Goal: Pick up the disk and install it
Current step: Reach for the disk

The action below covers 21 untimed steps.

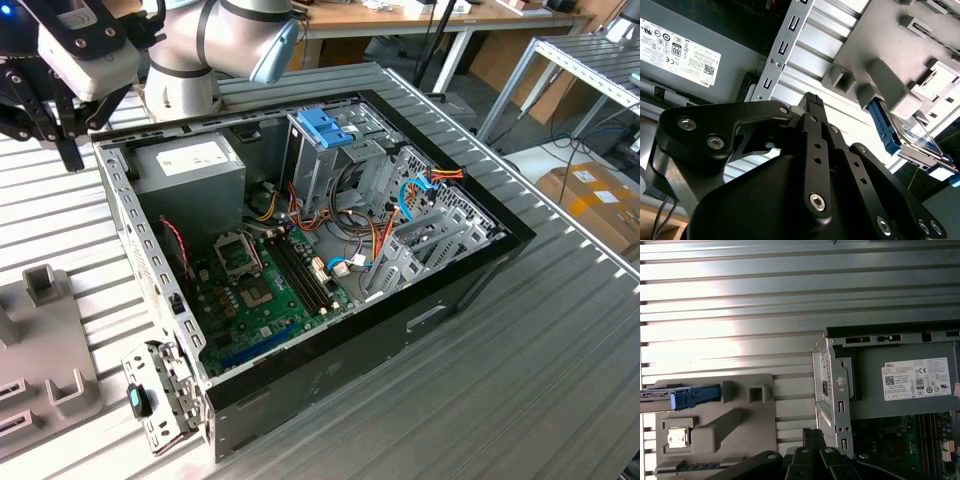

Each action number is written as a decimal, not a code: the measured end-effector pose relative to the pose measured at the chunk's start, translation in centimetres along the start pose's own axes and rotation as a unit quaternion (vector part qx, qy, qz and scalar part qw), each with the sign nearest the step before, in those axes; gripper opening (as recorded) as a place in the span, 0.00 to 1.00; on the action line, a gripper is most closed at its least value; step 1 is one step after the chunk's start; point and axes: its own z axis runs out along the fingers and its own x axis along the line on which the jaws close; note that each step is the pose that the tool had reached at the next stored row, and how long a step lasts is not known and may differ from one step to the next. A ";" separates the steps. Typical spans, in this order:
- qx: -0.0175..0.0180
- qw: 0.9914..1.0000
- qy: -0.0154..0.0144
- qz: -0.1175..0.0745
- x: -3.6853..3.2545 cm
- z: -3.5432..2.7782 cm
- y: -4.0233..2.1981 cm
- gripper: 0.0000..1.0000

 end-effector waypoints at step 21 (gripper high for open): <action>0.000 1.000 0.000 0.000 3.94 -0.11 -0.30 0.11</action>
